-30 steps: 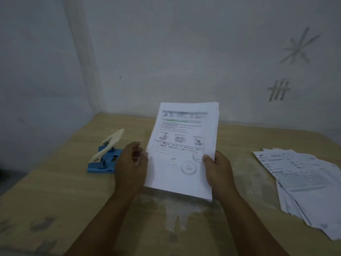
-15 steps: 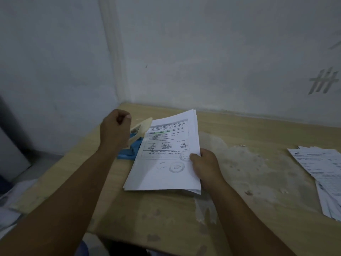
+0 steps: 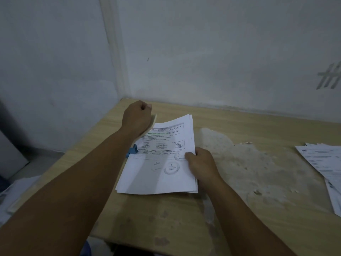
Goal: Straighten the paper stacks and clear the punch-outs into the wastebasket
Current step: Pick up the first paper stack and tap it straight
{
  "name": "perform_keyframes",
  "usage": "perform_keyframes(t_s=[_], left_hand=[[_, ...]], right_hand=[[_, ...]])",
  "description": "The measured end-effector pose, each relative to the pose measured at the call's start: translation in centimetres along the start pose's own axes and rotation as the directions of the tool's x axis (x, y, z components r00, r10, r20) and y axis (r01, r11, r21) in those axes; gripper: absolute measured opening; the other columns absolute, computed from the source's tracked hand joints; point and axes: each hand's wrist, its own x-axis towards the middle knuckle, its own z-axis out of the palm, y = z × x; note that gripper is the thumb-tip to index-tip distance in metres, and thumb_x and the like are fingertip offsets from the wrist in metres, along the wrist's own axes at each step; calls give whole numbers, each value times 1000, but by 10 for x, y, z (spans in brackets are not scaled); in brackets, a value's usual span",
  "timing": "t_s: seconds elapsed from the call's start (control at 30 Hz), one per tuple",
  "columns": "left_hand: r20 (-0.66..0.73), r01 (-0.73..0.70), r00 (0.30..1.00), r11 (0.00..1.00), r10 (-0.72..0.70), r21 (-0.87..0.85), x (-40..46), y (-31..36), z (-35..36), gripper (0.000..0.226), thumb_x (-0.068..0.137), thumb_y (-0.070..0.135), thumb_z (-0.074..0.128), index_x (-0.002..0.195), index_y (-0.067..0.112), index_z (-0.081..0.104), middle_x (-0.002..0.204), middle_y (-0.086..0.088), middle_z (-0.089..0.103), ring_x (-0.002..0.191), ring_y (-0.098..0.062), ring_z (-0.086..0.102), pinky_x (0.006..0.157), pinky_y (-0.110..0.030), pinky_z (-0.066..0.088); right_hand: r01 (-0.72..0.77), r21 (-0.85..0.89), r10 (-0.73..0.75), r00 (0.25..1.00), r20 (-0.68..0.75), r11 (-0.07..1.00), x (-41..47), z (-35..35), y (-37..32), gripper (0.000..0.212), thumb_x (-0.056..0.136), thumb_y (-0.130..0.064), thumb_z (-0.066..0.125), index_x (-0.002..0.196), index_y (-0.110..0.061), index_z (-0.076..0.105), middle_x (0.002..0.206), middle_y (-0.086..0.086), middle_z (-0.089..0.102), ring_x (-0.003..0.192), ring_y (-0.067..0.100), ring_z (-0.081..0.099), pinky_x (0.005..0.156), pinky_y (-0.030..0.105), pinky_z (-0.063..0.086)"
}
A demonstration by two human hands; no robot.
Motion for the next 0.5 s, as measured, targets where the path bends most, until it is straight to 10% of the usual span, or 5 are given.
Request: perform_keyframes(t_s=[0.17,0.5], left_hand=[[62,139,986,969,-154,206,2,-9,15,40,98,42,31,105,12,57,110,-13,63,103,-34,57,92,-42,45],[85,-52,996,806,2,590,-5,-12,36,37,94,35,38,119,11,53,121,-18,57,114,-40,49,96,-49,34]], right_hand=[[21,3,-21,1000,15,1000,1,0,2,20,93,-15,49,89,-21,67,89,-9,70,83,16,69,75,40,59],[29,19,-30,999,33,999,5,-2,2,18,95,-18,51,93,-25,67,92,-10,71,85,15,70,79,41,60]])
